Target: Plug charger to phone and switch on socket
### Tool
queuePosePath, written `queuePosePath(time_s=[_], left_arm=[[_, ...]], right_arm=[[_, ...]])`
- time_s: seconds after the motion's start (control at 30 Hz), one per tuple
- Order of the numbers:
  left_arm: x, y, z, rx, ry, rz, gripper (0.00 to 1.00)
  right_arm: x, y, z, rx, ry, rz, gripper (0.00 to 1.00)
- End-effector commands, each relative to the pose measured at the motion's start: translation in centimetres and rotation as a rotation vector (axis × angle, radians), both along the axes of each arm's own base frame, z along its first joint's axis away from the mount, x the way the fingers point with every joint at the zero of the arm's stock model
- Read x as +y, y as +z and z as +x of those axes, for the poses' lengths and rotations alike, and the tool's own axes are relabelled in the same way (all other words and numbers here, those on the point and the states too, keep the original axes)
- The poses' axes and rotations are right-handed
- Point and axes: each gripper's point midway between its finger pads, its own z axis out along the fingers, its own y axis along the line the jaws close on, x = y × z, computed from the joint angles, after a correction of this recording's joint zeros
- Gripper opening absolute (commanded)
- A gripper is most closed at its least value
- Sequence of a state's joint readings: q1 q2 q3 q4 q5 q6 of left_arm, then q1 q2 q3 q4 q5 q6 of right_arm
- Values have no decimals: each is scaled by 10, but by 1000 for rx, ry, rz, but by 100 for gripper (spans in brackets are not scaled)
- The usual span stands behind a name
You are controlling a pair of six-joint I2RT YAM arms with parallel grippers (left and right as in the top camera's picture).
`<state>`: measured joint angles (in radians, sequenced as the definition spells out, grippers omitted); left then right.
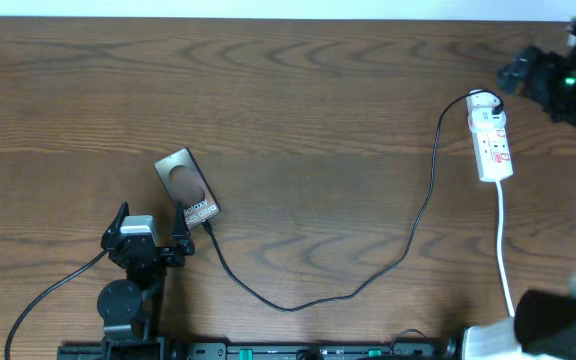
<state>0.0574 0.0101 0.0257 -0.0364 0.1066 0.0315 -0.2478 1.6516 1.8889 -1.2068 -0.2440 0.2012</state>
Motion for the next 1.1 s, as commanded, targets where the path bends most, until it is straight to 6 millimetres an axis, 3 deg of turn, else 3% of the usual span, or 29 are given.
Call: queuePosePath(time_s=[0.0,0.1,0.2,0.47,0.7,0.97,1.07], left_arm=[[-4,-15,0,41,-29,10,87],[-4,-15,0,41,-29,10,87],[-4,-15,0,41,-29,10,87],[-4,-15,0,41,-28,10,87],[-4,-15,0,41,-29,10,87],[-4,-15,0,41,-28,10,87],[-4,-15,0,41,-29,10,87]], right_arm=[[25,16,-11,-121,25,-97,99],[49,13,-13,-261,73,-137,99],[65,-6,-28,-425,110,-157,99],[65,-84,-98,-737,76,-192,99],[63,-135,-133,-854,50,-211,99],[66,-155,-149,-798,128,-313,99],[74,-138,-154,-882,199,-405,99]])
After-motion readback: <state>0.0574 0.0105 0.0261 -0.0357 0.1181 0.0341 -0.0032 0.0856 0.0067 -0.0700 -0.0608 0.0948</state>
